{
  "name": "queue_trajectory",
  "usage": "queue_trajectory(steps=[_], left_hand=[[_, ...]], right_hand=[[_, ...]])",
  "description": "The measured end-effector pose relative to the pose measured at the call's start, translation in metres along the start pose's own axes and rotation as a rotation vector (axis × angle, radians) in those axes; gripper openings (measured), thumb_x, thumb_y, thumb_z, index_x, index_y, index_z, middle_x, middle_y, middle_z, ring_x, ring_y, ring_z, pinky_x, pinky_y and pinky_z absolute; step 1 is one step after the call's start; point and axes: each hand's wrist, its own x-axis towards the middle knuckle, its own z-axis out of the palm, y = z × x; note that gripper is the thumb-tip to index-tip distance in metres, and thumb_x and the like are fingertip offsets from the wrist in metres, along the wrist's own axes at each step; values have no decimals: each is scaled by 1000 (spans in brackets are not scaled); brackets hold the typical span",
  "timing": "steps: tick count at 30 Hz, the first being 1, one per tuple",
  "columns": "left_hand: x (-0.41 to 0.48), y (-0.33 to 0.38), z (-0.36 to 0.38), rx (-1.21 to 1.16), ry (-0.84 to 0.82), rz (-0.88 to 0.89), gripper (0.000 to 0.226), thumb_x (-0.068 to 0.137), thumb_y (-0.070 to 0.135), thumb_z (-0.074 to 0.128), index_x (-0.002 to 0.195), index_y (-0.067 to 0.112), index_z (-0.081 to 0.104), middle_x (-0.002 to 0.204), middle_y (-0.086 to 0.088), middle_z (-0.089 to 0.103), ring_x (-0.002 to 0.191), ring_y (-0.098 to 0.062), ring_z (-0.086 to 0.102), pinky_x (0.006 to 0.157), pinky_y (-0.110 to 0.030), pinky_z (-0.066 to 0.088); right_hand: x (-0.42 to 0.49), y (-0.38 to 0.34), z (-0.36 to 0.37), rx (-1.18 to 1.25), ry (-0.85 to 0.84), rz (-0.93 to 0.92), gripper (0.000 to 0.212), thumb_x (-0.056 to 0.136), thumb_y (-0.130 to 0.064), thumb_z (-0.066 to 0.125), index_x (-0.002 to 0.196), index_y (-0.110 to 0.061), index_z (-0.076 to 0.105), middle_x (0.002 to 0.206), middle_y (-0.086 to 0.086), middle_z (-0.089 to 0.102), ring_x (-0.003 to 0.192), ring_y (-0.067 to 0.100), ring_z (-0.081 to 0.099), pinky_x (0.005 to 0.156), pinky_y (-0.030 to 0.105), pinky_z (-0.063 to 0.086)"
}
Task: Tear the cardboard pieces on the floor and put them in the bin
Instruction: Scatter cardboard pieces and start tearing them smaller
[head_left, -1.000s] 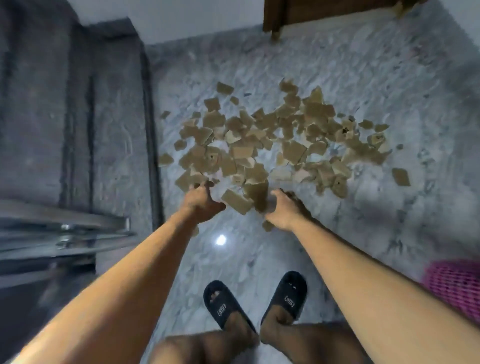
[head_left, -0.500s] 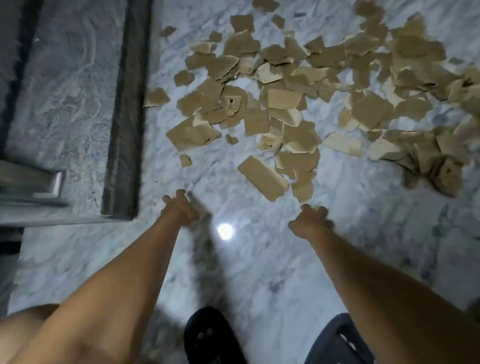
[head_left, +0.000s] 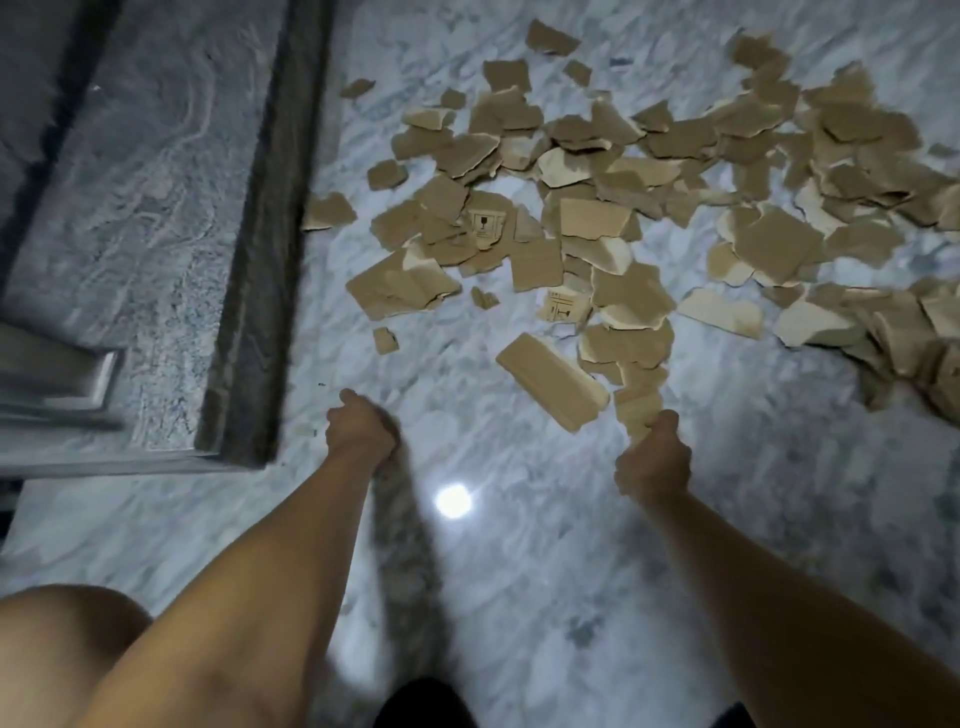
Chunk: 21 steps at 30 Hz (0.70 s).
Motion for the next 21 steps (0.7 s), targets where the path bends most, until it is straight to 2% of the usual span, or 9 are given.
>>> queue_trajectory(steps=[3, 6, 9, 11, 13, 15, 17, 19, 21], left_hand=[[13, 26, -28, -202, 116, 111, 43, 86, 25, 63, 120, 4, 47, 121, -20, 54, 104, -40, 57, 86, -41, 50], [43, 43, -61, -95, 87, 190, 24, 83, 30, 59, 92, 8, 63, 104, -15, 67, 82, -27, 57, 67, -28, 45], [73, 58, -70, -4, 78, 203, 26, 80, 35, 67, 96, 14, 67, 109, -12, 64, 96, -29, 58, 71, -29, 45], [84, 66, -59, 39, 107, 199, 30, 84, 33, 64, 109, 15, 63, 124, -15, 50, 112, -35, 51, 79, -35, 44], [91, 70, -42, 54, 185, 230, 31, 88, 21, 59, 117, 11, 58, 126, -18, 44, 113, -40, 47, 85, -38, 42], [98, 69, -27, -54, 302, 286, 29, 87, 13, 58, 115, 7, 55, 119, -22, 49, 107, -42, 51, 87, -40, 43], [95, 67, -22, -189, 347, 300, 30, 87, 14, 60, 115, 5, 51, 112, -23, 53, 102, -41, 53, 82, -40, 43], [91, 64, -19, -284, 290, 216, 39, 88, 21, 64, 119, 4, 48, 112, -19, 54, 97, -38, 54, 81, -40, 45], [88, 60, -14, -340, 206, 92, 39, 84, 27, 70, 111, 3, 56, 114, -17, 59, 93, -34, 59, 77, -36, 50]], right_hand=[[4, -27, -10, 206, 10, -47, 63, 62, 2, 83, 114, -15, 52, 112, 12, 64, 104, 33, 64, 81, 32, 53], [11, -60, -12, 105, 63, -23, 61, 74, -15, 81, 125, -13, 47, 127, 16, 52, 116, 38, 55, 90, 39, 48], [18, -61, -4, -196, -57, 102, 94, 76, -48, 76, 147, -15, 23, 141, 17, 35, 126, 41, 38, 99, 50, 41], [20, -47, 6, -191, -135, 161, 113, 74, -59, 76, 152, -9, 12, 146, 19, 32, 131, 40, 37, 101, 49, 40], [27, -35, 20, -83, -138, 174, 120, 67, -60, 82, 152, -7, 16, 142, 21, 38, 127, 40, 44, 97, 45, 45], [38, -33, 31, -32, -123, 97, 106, 58, -57, 88, 140, -9, 40, 128, 15, 55, 115, 36, 57, 89, 39, 53], [38, -36, 31, -43, -126, 28, 79, 59, -47, 91, 121, -12, 58, 116, 9, 65, 109, 31, 63, 83, 30, 49], [33, -33, 33, -40, -142, 2, 58, 66, -33, 91, 112, -10, 65, 111, 7, 68, 109, 28, 64, 78, 27, 43], [24, -30, 31, -52, -159, -25, 45, 69, -27, 90, 106, -11, 70, 109, 7, 70, 107, 27, 66, 75, 25, 41]])
